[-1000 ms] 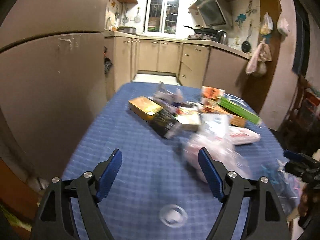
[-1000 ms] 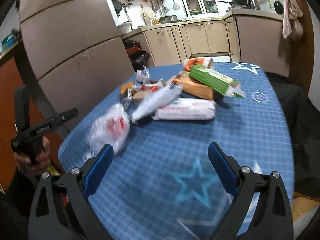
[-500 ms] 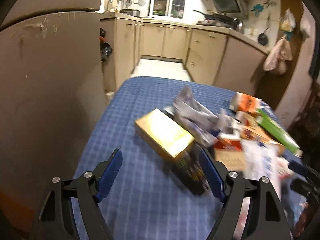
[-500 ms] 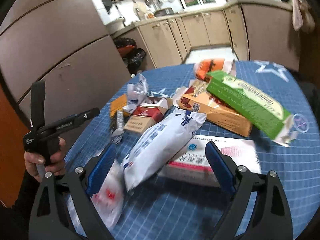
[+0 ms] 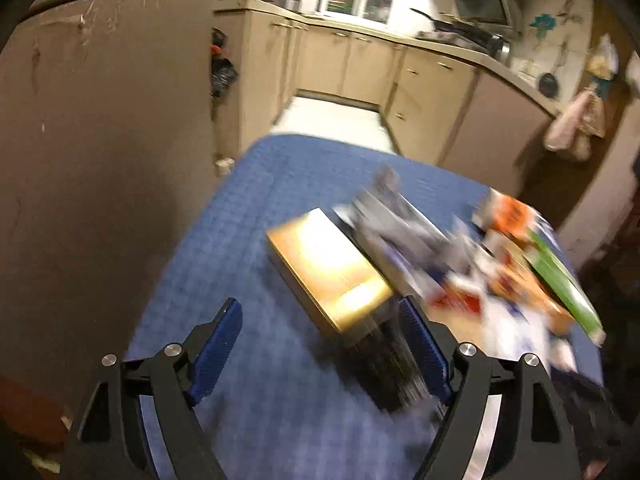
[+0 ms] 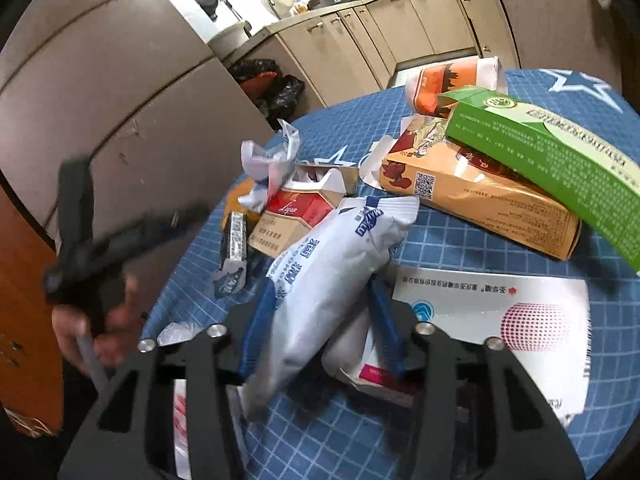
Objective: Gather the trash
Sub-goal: 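Grasp the black Face bag with left gripper while right grasps white wipes pack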
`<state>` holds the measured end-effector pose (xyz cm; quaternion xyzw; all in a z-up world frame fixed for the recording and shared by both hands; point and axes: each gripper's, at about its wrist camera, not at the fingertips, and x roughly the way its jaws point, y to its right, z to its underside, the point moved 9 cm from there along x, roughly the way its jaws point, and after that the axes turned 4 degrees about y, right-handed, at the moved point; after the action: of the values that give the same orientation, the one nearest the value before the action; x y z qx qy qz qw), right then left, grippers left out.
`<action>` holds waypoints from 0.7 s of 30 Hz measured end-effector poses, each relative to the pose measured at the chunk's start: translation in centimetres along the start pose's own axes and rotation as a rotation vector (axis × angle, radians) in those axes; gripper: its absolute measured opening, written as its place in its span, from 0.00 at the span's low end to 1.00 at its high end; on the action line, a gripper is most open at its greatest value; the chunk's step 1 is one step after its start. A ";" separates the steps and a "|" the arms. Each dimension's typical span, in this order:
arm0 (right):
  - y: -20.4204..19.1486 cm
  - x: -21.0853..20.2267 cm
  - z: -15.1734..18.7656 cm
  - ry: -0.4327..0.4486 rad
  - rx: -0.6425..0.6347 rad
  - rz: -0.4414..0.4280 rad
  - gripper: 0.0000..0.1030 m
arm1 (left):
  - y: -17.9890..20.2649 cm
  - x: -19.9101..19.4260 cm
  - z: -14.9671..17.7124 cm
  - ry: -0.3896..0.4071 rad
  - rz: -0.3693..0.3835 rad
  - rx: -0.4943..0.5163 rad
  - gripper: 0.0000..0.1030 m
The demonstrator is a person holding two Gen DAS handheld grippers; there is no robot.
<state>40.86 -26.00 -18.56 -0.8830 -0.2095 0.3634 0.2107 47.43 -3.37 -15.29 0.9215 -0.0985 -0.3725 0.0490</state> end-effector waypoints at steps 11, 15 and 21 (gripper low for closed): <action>-0.5 -1.9 0.0 0.053 0.003 -0.058 0.21 | 3.7 3.8 3.1 -0.079 0.017 0.018 0.80; -1.4 -2.9 0.0 0.076 -0.045 -0.039 0.19 | 3.5 3.8 3.2 -0.049 -0.014 0.048 0.68; -2.9 -3.5 -0.6 0.111 -0.103 -0.025 0.16 | 2.2 1.6 3.8 -0.032 0.045 -0.027 0.52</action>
<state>38.36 -25.58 -14.68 -0.9088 -0.2269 0.3000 0.1807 45.57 -5.94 -18.72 0.9121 -0.1151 -0.3874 0.0681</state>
